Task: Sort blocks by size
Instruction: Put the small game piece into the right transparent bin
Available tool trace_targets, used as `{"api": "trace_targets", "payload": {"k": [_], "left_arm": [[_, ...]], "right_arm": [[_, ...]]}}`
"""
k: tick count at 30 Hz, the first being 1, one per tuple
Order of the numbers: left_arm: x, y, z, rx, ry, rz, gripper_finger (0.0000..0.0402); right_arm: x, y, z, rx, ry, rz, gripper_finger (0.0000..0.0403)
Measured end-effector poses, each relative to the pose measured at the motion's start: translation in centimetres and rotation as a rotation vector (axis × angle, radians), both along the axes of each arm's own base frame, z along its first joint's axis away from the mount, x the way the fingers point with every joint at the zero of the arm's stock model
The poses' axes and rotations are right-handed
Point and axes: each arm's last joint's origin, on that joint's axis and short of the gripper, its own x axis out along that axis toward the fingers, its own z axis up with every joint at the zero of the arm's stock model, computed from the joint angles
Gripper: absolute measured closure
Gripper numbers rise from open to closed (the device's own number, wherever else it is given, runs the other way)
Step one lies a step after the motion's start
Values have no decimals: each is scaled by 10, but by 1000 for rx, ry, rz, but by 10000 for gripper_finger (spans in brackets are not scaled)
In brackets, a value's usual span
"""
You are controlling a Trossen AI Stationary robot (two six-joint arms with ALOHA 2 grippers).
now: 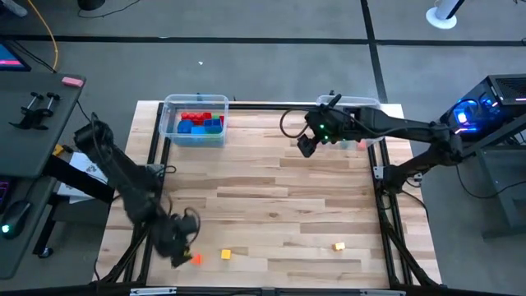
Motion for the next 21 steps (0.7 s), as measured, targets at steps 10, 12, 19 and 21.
{"api": "trace_targets", "payload": {"k": [10,12,19,21], "left_arm": [[20,-52,-17,31,434,471,108],[29,-56,-19,-10,458,590,108],[43,-61,-26,-75,471,836,108],[45,-60,-30,-66,499,846,108]], "right_arm": [[-2,-20,-3,-37,32,-25,89],[-3,-24,-2,-46,37,-25,89],[-7,-36,-2,-55,50,-32,89],[-7,-38,-2,-51,53,-18,89]]}}
